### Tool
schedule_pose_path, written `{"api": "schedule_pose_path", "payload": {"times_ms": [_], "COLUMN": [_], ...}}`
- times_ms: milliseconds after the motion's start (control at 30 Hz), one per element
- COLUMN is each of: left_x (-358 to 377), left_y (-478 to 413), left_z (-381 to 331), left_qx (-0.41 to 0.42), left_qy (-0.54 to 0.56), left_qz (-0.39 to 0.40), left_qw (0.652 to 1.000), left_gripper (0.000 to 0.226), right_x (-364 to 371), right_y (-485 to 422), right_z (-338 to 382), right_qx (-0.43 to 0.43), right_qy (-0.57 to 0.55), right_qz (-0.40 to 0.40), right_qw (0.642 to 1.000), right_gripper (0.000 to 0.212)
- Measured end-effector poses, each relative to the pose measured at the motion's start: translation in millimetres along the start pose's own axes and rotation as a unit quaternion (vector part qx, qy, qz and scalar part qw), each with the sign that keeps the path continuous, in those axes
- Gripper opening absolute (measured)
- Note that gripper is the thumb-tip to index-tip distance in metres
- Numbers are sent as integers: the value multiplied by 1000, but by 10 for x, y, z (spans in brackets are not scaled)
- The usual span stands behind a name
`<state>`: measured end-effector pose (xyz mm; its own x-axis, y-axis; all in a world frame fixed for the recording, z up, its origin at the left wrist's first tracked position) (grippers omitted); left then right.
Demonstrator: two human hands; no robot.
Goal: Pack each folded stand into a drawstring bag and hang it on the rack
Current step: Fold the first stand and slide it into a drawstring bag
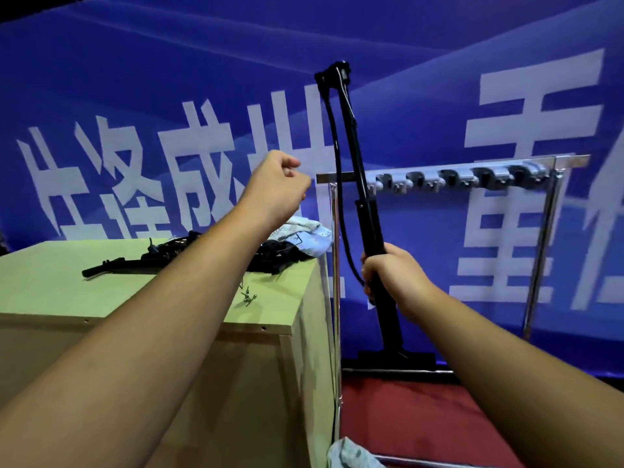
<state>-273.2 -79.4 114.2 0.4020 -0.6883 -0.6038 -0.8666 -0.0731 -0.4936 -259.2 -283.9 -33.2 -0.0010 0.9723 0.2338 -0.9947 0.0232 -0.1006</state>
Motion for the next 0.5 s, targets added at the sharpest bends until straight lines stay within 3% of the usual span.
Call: {"api": "schedule_pose_path", "payload": {"times_ms": [333, 500], "left_x": [260, 412], "left_y": [-221, -210], "left_z": [73, 272], "left_qx": [74, 89], "left_qy": [-96, -104], "left_qz": [-24, 33], "left_qw": [992, 990], "left_gripper": [81, 69], "right_x": [-416, -504], "right_y": [39, 179], "right_z": [-750, -1050], "right_qx": [67, 83], "right_qy": [70, 92], "right_qz": [26, 49], "right_qw": [995, 991], "right_gripper": [25, 29]}}
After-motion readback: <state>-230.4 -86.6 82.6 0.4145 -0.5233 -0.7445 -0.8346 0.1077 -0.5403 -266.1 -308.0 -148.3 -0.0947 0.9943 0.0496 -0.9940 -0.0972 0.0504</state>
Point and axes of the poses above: each hand's wrist, its own y-axis away from the middle knuckle, its own x-axis out of the palm, z = x × y, the point moved 3 cm from there along -y, towards the middle knuckle, and after that the axes turned 15 degrees about -y, right-handed, at the moved point
